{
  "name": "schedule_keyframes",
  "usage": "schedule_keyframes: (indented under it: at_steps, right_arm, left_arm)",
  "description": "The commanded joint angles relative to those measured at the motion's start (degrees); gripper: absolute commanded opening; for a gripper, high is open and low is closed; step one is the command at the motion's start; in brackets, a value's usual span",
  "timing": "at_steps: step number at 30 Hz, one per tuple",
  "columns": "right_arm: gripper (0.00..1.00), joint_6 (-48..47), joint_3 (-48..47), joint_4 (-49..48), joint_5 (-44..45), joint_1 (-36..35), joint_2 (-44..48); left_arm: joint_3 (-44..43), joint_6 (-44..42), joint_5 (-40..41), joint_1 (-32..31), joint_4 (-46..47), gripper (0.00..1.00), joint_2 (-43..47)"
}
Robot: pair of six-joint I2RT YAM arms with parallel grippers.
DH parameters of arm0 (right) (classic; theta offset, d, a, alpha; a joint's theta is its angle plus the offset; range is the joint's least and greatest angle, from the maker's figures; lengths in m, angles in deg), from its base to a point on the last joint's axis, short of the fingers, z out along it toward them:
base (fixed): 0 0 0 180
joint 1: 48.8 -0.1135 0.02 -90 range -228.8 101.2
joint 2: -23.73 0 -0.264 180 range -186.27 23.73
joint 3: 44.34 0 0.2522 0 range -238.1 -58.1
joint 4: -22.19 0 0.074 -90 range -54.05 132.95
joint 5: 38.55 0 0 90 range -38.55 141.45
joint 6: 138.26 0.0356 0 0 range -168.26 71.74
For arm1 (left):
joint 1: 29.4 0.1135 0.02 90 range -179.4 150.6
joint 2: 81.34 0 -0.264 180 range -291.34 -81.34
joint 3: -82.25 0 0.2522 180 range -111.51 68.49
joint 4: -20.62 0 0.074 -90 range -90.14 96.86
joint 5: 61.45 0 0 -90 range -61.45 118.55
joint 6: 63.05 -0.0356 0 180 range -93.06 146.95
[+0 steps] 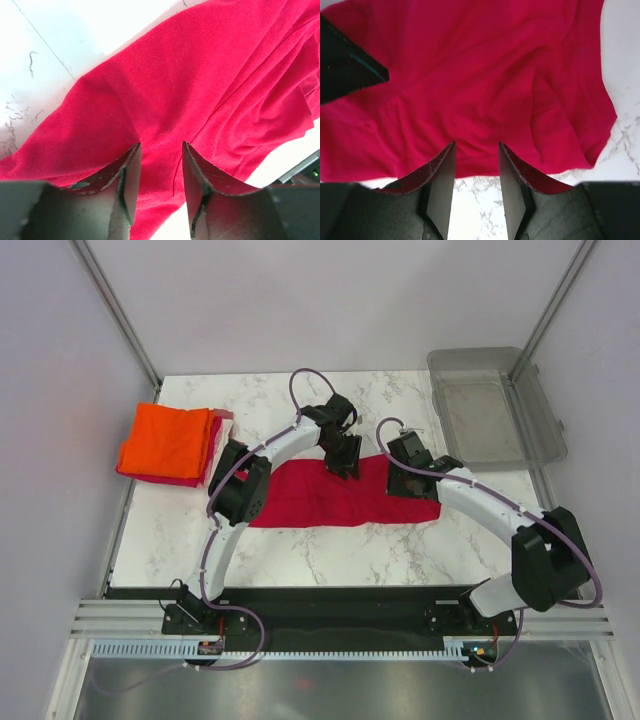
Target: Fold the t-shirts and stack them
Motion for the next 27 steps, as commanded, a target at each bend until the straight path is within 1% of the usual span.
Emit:
schedule_keyframes:
  at_steps: [1, 3, 5, 6, 7, 9, 12, 13, 16, 19, 25, 27]
  right_arm:
    - [0.47, 1.9, -2.5, -2.4, 3.0, 0.3, -3.1]
    - [0.46, 3.7, -1.1, -3.0, 3.2, 0.4, -3.8]
    - [0.47, 7.1, 0.2, -3.1, 4.0, 0.4, -3.8]
    - [0.56, 8.3, 2.1, -3.2, 4.4, 0.4, -2.9]
    - [0.59, 9.6, 3.2, -4.2, 4.0, 0.4, -2.3]
    - [0.59, 11.9, 6.5, -5.5, 3.8, 0.4, -0.8]
    - [0.58, 14.9, 8.5, -5.5, 5.4, 0.4, -0.2]
    - [0.58, 15.5, 9.0, -5.3, 6.2, 0.4, -0.2]
    - [0.55, 19.2, 10.2, -4.3, 8.6, 0.4, -0.2]
    - [0.54, 20.6, 11.3, -4.5, 10.7, 0.6, -1.3]
    - [0.51, 18.7, 11.0, -9.2, 6.6, 4.0, -7.9]
    - [0.49, 17.7, 9.2, -11.1, 5.8, 5.4, -10.9]
  left_arm:
    - [-0.9, 1.5, 0.6, -0.3, 0.2, 0.47, 4.2]
    - [0.2, 1.6, 1.3, -0.3, 1.1, 0.49, 7.8]
    - [3.0, 1.5, 1.4, -0.2, 3.4, 0.55, 10.6]
    - [4.3, 1.5, 1.5, -0.2, 4.5, 0.57, 14.2]
    - [7.1, 1.9, 1.7, -0.2, 6.4, 0.62, 16.1]
    - [9.7, 2.8, 3.3, -0.1, 7.9, 0.66, 22.1]
    - [14.5, 3.9, 6.7, 0.3, 9.6, 0.67, 27.8]
    - [16.9, 4.7, 8.0, 0.5, 10.1, 0.67, 31.5]
    - [21.0, 5.9, 9.1, 1.6, 10.7, 0.67, 37.4]
    - [24.2, 6.6, 10.3, 2.6, 10.7, 0.67, 42.5]
    - [30.7, 8.0, 11.8, 5.5, 10.7, 0.67, 50.4]
    - [32.6, 8.3, 12.5, 7.1, 10.7, 0.67, 53.5]
